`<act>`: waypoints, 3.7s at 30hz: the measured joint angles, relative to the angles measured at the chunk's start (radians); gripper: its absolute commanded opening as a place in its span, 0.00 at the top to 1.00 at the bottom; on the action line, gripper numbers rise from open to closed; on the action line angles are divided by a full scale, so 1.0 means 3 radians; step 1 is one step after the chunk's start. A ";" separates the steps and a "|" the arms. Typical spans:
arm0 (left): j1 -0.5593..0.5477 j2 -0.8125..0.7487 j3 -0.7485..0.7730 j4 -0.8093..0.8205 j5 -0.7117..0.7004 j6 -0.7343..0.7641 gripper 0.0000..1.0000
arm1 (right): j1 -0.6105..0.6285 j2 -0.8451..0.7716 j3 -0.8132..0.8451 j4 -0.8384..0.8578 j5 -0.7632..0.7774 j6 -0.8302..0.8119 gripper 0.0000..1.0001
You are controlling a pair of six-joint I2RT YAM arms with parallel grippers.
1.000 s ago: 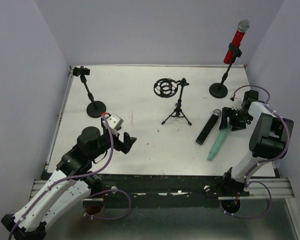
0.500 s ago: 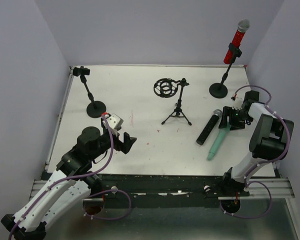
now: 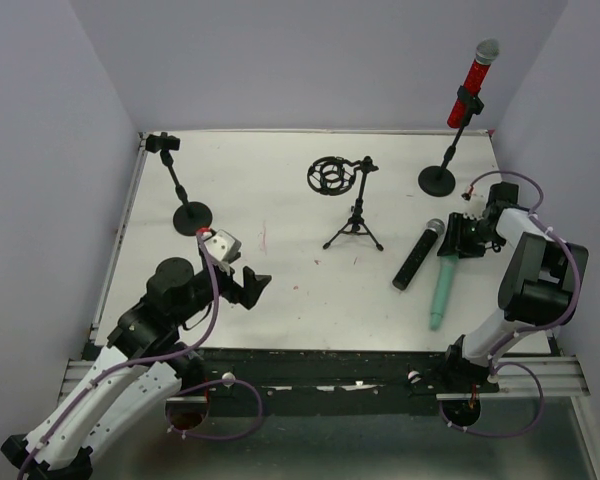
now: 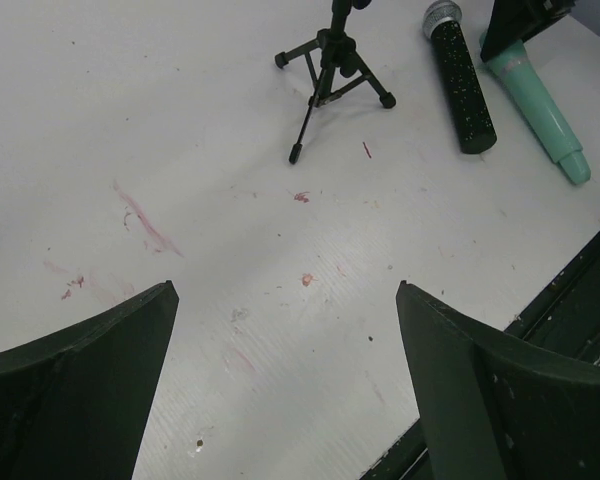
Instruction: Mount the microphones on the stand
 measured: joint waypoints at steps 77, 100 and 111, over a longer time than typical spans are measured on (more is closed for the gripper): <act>-0.1493 0.4429 0.4129 0.0108 0.0211 -0.1108 0.79 | 0.0093 -0.2120 0.0932 -0.0156 -0.3356 0.0281 0.76; -0.1406 0.2822 0.2824 0.0247 0.0183 -0.0938 1.00 | 0.0093 -0.1994 0.1389 -0.0556 -0.3470 -0.0395 0.01; -0.0425 0.2255 0.2871 0.0614 0.0177 -0.0481 1.00 | 0.0094 -0.2187 -0.0561 0.1017 -0.3455 0.0411 0.00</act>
